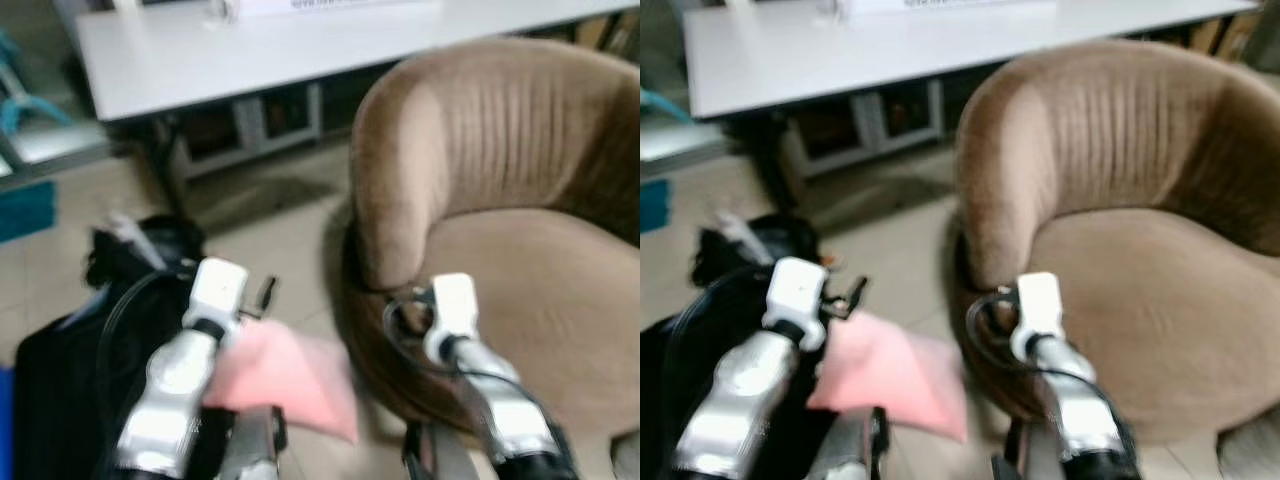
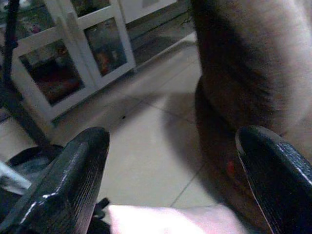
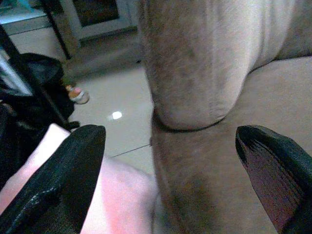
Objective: Move the pillow to the sofa from floor
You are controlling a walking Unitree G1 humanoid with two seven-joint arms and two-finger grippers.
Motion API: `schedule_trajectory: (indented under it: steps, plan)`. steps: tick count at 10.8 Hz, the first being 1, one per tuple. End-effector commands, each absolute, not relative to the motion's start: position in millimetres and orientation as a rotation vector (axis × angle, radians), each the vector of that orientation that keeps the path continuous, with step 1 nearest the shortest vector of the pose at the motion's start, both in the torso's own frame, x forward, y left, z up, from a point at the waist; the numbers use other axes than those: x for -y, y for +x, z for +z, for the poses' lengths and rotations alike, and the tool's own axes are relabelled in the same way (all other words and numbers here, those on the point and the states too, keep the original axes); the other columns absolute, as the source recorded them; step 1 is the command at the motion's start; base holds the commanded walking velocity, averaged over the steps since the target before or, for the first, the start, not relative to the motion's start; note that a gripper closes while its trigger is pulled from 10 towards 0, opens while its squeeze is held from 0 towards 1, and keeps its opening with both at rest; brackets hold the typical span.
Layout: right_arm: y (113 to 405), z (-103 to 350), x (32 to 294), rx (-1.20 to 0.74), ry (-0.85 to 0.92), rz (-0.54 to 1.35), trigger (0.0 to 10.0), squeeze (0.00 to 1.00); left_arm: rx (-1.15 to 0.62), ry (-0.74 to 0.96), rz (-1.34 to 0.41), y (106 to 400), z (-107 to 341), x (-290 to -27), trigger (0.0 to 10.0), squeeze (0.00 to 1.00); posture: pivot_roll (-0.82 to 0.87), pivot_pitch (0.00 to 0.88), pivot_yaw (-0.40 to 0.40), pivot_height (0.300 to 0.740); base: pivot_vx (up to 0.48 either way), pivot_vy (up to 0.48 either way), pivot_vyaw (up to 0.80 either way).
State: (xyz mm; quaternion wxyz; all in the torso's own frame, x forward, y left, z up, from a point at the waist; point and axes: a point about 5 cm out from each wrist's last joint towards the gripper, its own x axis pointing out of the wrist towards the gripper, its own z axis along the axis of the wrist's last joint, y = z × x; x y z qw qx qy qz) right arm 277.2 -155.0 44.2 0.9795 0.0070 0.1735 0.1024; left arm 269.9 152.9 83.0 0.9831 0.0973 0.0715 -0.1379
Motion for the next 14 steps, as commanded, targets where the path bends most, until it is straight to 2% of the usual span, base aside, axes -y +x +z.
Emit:
schedule_trajectory:
  steps: [1, 3, 8, 13, 14]
  plan:
    - [278.4, 47.2, 154.8, -0.34, 0.03, 0.206, 10.0, 0.0, -0.143, 0.206, -0.275, 269.6, 84.0, -154.3, 10.0, 0.0, 0.05, 0.0, 0.028, 0.595, 0.0, 0.0, 0.0]
    - [278.1, 47.2, 154.8, -0.341, 0.037, 0.202, 10.0, 0.0, -0.145, 0.206, -0.275, 269.5, 83.7, -154.2, 10.0, 0.0, 0.05, 0.0, 0.028, 0.595, 0.0, 0.0, 0.0]
    - [278.9, 47.7, 154.8, -0.339, 0.043, 0.196, 10.0, 0.0, -0.147, 0.209, -0.278, 271.2, 84.0, -154.5, 10.0, 0.0, 0.04, 0.0, 0.034, 0.529, 0.0, 0.0, 0.0]
    - [279.6, 48.1, 155.0, -0.338, 0.041, 0.194, 10.0, 0.0, -0.147, 0.212, -0.272, 272.1, 84.4, -154.9, 10.0, 0.0, 0.04, 0.0, 0.035, 0.529, 0.0, 0.0, 0.0]
    - [279.5, 48.0, 154.7, -0.338, 0.043, 0.194, 10.0, 0.0, -0.173, 0.231, -0.221, 273.7, 81.3, -160.6, 10.0, 0.0, 0.04, 0.0, 0.038, 0.529, 0.0, 0.0, 0.0]
